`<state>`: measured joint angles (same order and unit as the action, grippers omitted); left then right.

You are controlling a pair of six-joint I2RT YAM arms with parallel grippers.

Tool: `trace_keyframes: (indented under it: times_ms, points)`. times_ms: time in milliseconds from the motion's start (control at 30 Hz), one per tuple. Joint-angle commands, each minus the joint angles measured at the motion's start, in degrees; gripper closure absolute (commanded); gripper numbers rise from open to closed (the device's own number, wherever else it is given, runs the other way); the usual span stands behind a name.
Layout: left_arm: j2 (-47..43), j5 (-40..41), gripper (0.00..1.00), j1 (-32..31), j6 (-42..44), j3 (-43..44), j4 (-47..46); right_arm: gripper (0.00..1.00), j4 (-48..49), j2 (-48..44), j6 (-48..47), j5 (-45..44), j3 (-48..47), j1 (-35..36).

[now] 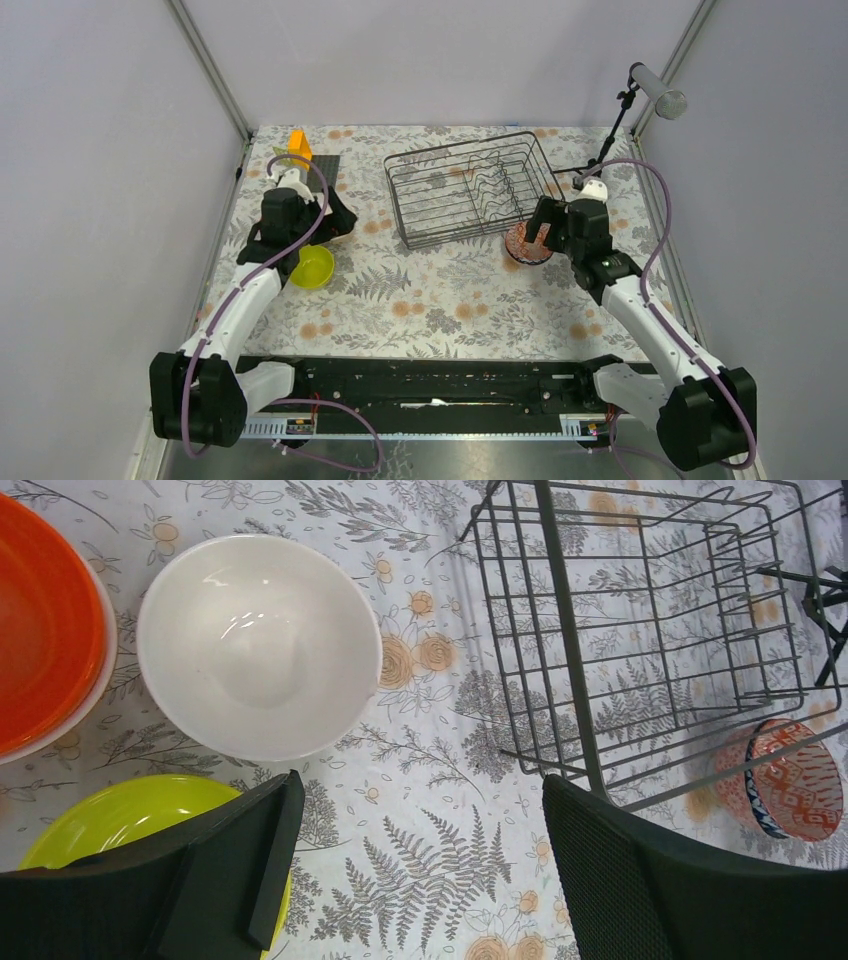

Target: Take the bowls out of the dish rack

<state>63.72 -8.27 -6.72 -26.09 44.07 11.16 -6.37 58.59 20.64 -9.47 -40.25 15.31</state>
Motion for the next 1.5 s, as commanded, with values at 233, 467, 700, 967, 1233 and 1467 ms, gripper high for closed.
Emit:
trace_keyframes:
  times_ms: [233, 467, 700, 967, 1233, 1467]
  points:
    - [-0.22, -7.18, 0.08, -0.94, 0.09, -0.56, -6.79, 0.01, 1.19, 10.39, -13.59, -6.27, -6.46, -0.19]
    - [0.54, -6.82, 0.08, -1.25, 0.57, -0.53, -7.05, 0.02, 2.52, 17.61, -14.75, -6.9, -9.79, -0.19]
    - [1.87, -5.66, 0.08, -1.25, 1.3, 0.65, -6.72, 0.01, 6.89, 24.0, -14.26, -4.53, -12.72, -0.14]
    - [3.6, -4.17, 0.08, -1.27, 1.49, 1.58, -7.55, 0.01, 11.46, 36.49, -13.0, -2.0, -24.41, -0.11]
    - [4.42, -2.36, 0.08, -1.25, 1.21, 2.07, -8.81, 0.0, 14.67, 39.32, -14.46, -1.74, -27.24, -0.33]
    - [2.64, -0.33, 0.07, -1.28, 1.31, 0.66, -11.71, 0.0, 22.33, 26.45, -14.74, 1.48, -12.31, -3.59]
